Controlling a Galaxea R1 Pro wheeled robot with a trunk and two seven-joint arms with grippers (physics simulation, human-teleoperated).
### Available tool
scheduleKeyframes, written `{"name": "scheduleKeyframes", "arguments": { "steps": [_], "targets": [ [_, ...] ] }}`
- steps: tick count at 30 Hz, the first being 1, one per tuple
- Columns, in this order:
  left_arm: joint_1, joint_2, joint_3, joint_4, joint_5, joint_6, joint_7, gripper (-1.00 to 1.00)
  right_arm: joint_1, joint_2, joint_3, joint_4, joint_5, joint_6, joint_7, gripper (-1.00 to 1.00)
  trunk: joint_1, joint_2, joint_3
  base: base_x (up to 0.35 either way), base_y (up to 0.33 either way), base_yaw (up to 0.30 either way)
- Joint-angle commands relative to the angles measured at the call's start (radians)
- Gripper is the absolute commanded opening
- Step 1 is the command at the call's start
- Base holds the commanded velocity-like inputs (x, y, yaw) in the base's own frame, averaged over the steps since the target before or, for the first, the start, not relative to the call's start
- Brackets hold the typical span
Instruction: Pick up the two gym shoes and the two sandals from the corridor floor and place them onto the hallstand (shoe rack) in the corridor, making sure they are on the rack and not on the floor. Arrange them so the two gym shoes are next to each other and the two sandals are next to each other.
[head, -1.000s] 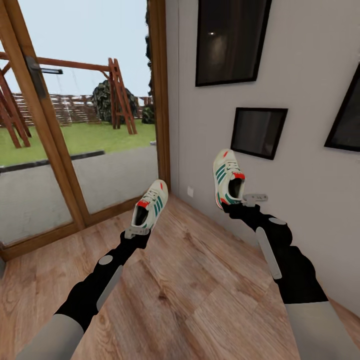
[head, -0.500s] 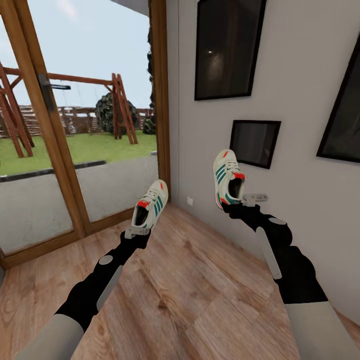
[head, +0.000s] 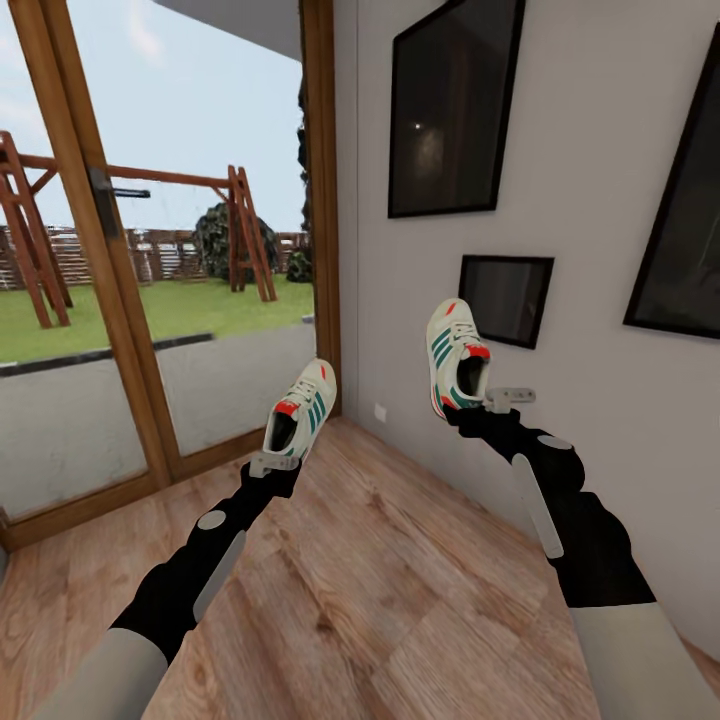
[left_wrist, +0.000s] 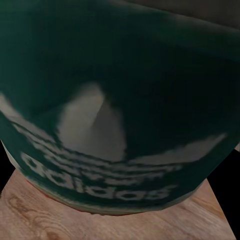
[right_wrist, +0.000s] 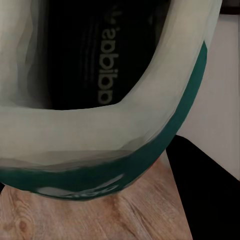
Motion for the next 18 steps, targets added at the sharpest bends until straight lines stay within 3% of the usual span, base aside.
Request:
{"name": "scheduleKeyframes", "arguments": {
  "steps": [1, 18],
  "targets": [
    [0.000, 0.001, -0.002, -0.001, 0.010, 0.006, -0.001, -1.00, 0.000, 0.000, 0.001, -0.001, -0.003, 0.005, -0.001, -1.00, 0.000, 0.000, 0.001, 0.000, 0.000, 0.000],
    [0.000, 0.001, -0.002, -0.001, 0.010, 0.006, -0.001, -1.00, 0.000, 0.000, 0.001, -0.001, -0.004, 0.005, -0.001, -1.00, -0.001, 0.000, 0.036, 0.000, 0.000, 0.000]
  ]
}}
